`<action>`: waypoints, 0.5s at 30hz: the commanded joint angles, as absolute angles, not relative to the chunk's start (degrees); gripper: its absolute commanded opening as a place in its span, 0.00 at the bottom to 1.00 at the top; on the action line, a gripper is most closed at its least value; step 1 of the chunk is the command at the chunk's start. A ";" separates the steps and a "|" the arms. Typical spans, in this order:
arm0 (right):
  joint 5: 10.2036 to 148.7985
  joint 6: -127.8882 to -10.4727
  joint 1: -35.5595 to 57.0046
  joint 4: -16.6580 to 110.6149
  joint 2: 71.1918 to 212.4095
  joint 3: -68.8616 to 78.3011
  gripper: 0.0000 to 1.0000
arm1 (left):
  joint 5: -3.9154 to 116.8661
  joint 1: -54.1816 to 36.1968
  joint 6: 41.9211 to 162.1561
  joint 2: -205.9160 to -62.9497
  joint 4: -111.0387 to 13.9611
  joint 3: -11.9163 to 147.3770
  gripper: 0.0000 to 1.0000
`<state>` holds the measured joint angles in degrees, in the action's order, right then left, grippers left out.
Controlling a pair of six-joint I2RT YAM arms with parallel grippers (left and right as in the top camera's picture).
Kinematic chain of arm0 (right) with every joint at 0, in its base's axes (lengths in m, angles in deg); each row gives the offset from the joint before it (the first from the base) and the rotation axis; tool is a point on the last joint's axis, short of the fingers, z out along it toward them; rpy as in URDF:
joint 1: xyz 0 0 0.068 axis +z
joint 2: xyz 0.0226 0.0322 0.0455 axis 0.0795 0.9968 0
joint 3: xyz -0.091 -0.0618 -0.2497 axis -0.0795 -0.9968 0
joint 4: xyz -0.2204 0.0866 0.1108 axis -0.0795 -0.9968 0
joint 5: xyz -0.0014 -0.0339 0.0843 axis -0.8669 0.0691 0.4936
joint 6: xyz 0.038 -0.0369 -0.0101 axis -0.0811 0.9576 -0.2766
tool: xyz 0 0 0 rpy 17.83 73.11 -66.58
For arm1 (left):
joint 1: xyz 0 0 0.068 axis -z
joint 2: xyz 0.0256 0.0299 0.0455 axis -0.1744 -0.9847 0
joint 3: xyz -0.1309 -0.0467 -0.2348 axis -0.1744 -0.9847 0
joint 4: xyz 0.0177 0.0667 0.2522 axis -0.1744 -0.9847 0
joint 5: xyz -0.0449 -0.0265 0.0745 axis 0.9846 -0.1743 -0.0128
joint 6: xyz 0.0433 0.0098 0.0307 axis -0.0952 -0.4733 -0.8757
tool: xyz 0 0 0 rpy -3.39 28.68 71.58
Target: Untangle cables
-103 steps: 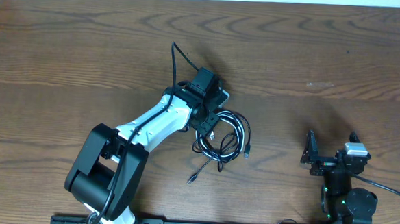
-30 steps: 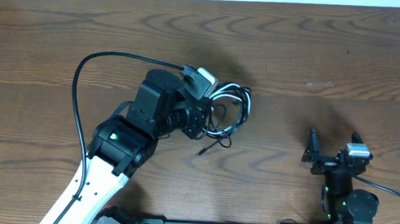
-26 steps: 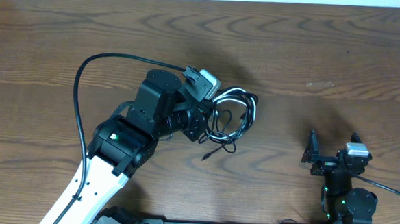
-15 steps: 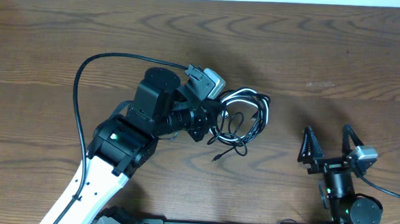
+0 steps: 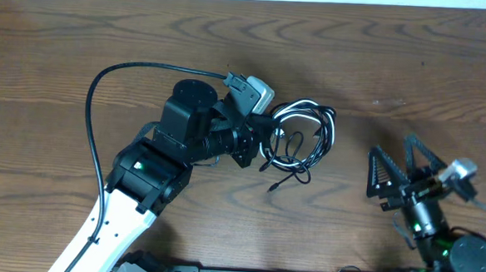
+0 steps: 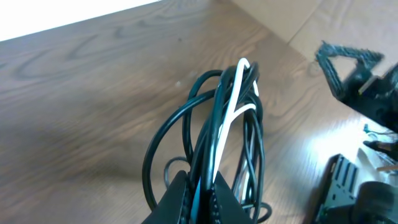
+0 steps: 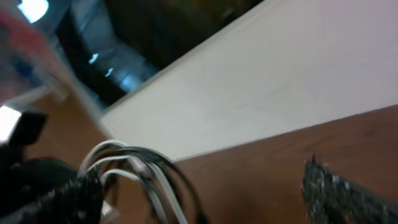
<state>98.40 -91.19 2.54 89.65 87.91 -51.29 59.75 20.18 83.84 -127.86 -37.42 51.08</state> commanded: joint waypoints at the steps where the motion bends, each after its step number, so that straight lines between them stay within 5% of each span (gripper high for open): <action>1: 111.38 -91.85 2.30 89.63 98.36 -43.66 0.99 | 65.48 20.26 84.54 -127.08 -35.94 50.97 0.08; 15: 146.55 -67.61 2.43 89.76 126.36 -33.17 0.99 | 72.12 20.26 84.04 -127.10 -36.68 50.97 0.07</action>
